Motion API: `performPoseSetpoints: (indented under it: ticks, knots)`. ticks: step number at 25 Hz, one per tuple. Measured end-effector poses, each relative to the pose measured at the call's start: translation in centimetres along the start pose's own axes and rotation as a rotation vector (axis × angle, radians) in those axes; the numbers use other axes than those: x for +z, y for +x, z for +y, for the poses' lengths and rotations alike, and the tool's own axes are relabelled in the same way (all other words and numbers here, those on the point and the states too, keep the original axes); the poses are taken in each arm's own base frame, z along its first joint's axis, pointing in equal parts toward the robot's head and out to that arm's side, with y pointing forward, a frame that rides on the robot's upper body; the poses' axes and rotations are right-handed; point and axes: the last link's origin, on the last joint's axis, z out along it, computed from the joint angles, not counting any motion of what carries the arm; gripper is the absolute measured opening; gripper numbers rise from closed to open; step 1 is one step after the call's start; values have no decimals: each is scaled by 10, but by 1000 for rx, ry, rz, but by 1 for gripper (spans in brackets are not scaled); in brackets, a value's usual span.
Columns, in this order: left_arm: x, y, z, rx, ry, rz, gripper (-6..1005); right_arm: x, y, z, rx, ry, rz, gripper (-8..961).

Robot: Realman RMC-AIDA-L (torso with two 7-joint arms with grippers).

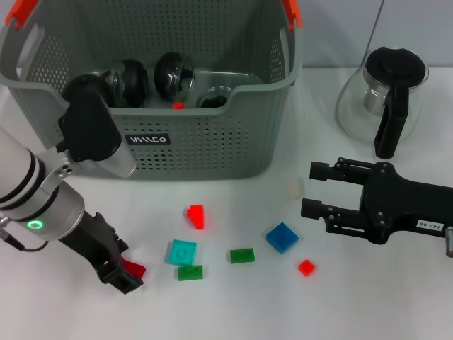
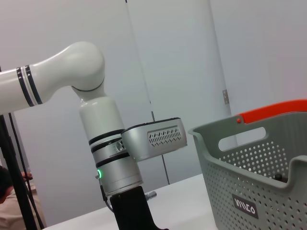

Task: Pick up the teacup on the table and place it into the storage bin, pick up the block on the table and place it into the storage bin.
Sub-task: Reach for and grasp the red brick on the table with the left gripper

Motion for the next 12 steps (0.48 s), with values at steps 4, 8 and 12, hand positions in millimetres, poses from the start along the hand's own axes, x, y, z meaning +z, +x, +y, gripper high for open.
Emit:
performPoseSetpoints:
  ticks: [4, 8, 12]
  knots:
    - [-2, -2, 4, -14, -20, -13, 643, 0, 0, 0, -1, 0, 0, 716]
    - [-5, -4, 8, -20, -30, -21, 639, -1, 0, 0, -1, -1, 0, 716]
    - [-8, -7, 11, -31, -43, -30, 634, -1, 0, 0, -1, 0, 0, 716]
